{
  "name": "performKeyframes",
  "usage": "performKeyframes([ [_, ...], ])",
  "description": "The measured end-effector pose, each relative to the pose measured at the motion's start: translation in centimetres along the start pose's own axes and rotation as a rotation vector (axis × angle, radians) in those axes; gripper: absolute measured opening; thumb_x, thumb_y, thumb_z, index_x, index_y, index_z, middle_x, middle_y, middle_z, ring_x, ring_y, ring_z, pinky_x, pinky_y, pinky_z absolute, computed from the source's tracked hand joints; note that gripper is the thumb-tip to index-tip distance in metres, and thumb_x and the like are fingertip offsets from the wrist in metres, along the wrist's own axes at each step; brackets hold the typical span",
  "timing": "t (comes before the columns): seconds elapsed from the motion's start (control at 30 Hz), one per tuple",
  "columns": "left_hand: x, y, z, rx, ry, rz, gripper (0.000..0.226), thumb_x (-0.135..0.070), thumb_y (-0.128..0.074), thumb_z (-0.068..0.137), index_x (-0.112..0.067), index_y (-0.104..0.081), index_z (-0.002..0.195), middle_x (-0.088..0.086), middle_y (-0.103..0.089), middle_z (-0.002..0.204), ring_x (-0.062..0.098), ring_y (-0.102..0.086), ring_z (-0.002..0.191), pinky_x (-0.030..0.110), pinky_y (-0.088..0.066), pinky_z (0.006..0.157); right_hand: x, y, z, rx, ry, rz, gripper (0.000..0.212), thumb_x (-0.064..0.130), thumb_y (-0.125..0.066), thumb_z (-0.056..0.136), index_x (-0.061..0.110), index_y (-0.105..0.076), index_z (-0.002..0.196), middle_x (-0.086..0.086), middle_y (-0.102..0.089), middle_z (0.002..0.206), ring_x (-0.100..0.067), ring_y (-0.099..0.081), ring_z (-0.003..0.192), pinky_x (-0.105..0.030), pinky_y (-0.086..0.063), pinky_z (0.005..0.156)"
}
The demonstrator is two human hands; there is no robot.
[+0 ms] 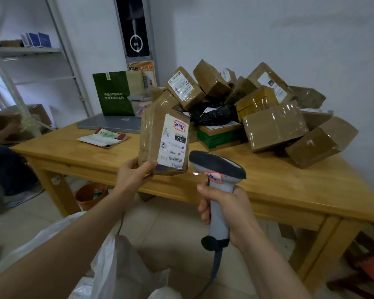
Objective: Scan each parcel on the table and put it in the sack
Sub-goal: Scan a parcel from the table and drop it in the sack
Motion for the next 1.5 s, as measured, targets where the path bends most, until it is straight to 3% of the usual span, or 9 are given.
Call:
performKeyframes([
  [0.13,-0.3,1.0,-0.2,0.019,0.014,0.043,0.053,-0.02,-0.069,0.086,-0.004,-0.051,0.133,0.01,-0.062,0.123,0.02,-0.063,0.107,0.031,-0.056,0.084,-0.1,-0.5,-0.4,0.03,-0.041,-0.031,0.01,0.009,-0.071,0.08,0.005,-0.062,0.077,-0.012,-0.059,0.055,-0.02,-0.052,0.042,-0.027,-0.044,0.045],
  [0.23,-2.3,2.1,0.3,-0.005,-0.004,0.179,0.052,-0.034,-0.066,0.088,-0.008,-0.053,0.132,0.009,-0.063,0.116,0.02,-0.062,0.099,0.029,-0.052,0.076,-0.1,-0.5,-0.8,0.044,-0.037,-0.095,0.009,0.004,-0.07,0.08,0.004,-0.061,0.079,-0.012,-0.058,0.053,-0.019,-0.05,0.04,-0.026,-0.044,0.042],
  [0.33,-5.6,3.7,1.5,-0.02,-0.008,0.343,0.05,-0.045,-0.066,0.085,-0.011,-0.059,0.12,0.01,-0.066,0.107,0.025,-0.06,0.103,0.036,-0.047,0.092,0.0,-0.6,-1.2,0.074,-0.002,-0.218,0.01,0.003,-0.069,0.081,0.004,-0.061,0.076,-0.011,-0.059,0.053,-0.019,-0.051,0.041,-0.027,-0.045,0.043],
  [0.4,-7.9,4.2,2.0,0.017,0.019,0.394,0.041,-0.045,-0.068,0.082,-0.014,-0.058,0.106,0.011,-0.066,0.105,0.028,-0.06,0.103,0.041,-0.048,0.096,0.0,-1.0,-1.4,0.096,0.023,-0.318,0.013,0.005,-0.069,0.082,0.005,-0.061,0.072,-0.008,-0.06,0.052,-0.019,-0.052,0.042,-0.029,-0.046,0.045],
  [0.53,-11.5,4.5,1.9,0.069,0.028,0.54,0.037,-0.038,-0.074,0.078,-0.011,-0.059,0.098,0.01,-0.067,0.096,0.024,-0.061,0.093,0.036,-0.051,0.078,-0.5,-2.2,-2.0,0.114,0.065,-0.448,0.01,0.007,-0.07,0.082,0.009,-0.061,0.078,-0.005,-0.062,0.051,-0.013,-0.054,0.042,-0.023,-0.047,0.045],
  [0.77,-12.6,4.5,1.9,0.117,0.042,0.726,0.042,-0.039,-0.08,0.072,-0.009,-0.061,0.095,0.008,-0.067,0.094,0.024,-0.063,0.093,0.04,-0.053,0.084,-0.4,-4.1,-3.0,0.148,0.174,-0.523,0.012,0.011,-0.071,0.081,0.016,-0.061,0.08,0.004,-0.062,0.05,-0.005,-0.055,0.042,-0.021,-0.045,0.047],
  [1.03,-11.8,4.6,2.2,0.158,0.076,0.755,0.047,-0.039,-0.08,0.071,-0.008,-0.06,0.1,0.008,-0.065,0.094,0.019,-0.059,0.086,0.036,-0.049,0.078,0.4,-4.7,-3.3,0.136,0.247,-0.626,0.01,0.014,-0.072,0.079,0.013,-0.062,0.079,-0.001,-0.06,0.052,-0.008,-0.055,0.046,-0.04,-0.053,0.054],
  [1.27,-11.5,5.3,2.4,0.14,0.079,0.743,0.047,-0.04,-0.08,0.071,-0.007,-0.06,0.097,0.009,-0.065,0.093,0.021,-0.061,0.088,0.033,-0.048,0.07,0.5,-5.0,-3.4,0.126,0.287,-0.66,0.012,0.015,-0.072,0.078,0.015,-0.06,0.076,0.0,-0.061,0.055,-0.006,-0.055,0.049,-0.041,-0.052,0.058],
  [1.5,-11.1,5.6,2.5,0.128,0.084,0.728,0.045,-0.04,-0.079,0.072,-0.01,-0.057,0.096,0.007,-0.062,0.092,0.018,-0.057,0.083,0.035,-0.046,0.075,0.3,-5.2,-3.4,0.137,0.291,-0.676,0.015,0.015,-0.072,0.078,0.017,-0.059,0.071,0.007,-0.061,0.054,-0.004,-0.055,0.049,-0.036,-0.052,0.059],
])
Point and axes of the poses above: each hand's wrist, its own z-axis towards the middle knuckle, its own y-axis out of the back of the hand, x = y × z, the point moved 4 cm from there along z, towards the middle knuckle
